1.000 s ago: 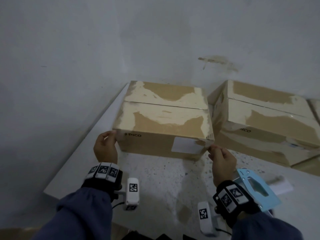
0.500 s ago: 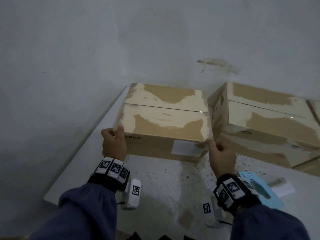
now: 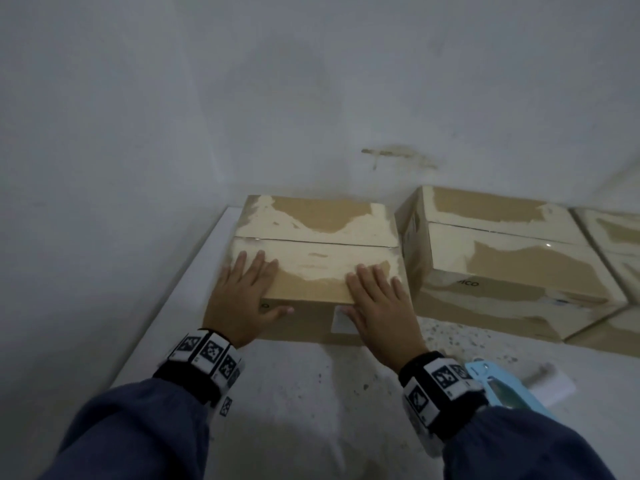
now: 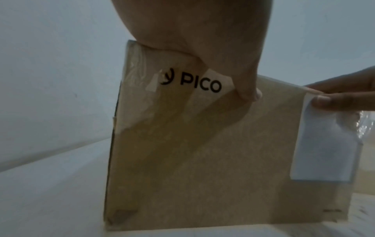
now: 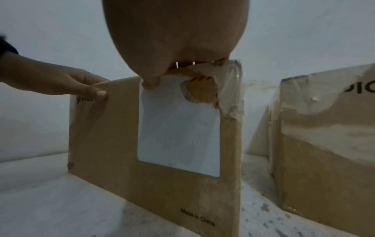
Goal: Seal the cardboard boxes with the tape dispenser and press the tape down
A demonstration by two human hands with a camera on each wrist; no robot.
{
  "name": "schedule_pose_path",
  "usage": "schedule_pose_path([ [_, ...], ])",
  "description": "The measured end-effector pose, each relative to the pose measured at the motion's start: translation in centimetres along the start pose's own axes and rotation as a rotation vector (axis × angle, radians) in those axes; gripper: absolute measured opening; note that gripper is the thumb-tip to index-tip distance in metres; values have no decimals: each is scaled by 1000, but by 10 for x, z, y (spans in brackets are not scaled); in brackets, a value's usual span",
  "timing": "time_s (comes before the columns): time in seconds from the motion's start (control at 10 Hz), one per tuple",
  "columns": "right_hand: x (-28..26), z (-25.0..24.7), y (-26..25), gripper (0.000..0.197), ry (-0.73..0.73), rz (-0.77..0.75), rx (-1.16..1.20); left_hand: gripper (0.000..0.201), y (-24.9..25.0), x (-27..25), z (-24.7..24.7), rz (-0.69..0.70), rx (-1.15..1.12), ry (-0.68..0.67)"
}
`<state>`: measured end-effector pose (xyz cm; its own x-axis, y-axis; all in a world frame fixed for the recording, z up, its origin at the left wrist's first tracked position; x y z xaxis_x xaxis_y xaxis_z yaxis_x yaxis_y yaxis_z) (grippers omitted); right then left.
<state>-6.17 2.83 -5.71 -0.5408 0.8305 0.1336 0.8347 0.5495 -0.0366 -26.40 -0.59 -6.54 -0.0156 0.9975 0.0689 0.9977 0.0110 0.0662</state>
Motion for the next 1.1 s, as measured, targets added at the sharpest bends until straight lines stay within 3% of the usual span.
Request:
schedule_pose_path([
  [0.3, 52, 0, 48, 57, -157, 143, -40, 129, 8, 94, 5, 74, 23, -162],
  [0.4, 64, -1, 57, 56, -161, 170, -61, 118, 11, 111, 4, 89, 34, -180],
  [0.5, 75, 5, 60, 55, -186, 158, -47, 132, 8, 123, 5, 97, 28, -210],
  [0.6, 76, 8, 59, 55, -217, 170, -44, 134, 4, 125, 6, 103, 40, -235],
  [0.7, 77, -1, 56, 53, -162, 133, -2, 107, 6, 123, 0, 83, 23, -302],
  [0.9, 73, -15, 60, 57, -239, 98, 206, 92, 24, 129, -12, -100, -73, -391],
  [1.1, 65, -52, 93, 39, -234, 140, 371, 72, 101, 137, -27, -8, -80, -361],
])
Point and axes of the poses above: each hand's wrist, its own x-axis towards the middle knuckle, its own z-axis out of the palm, y = z × x, the point moved 8 cm from there along x, towards the middle knuckle, and after that the axes turned 1 degree about z, right-handed, at the moved point
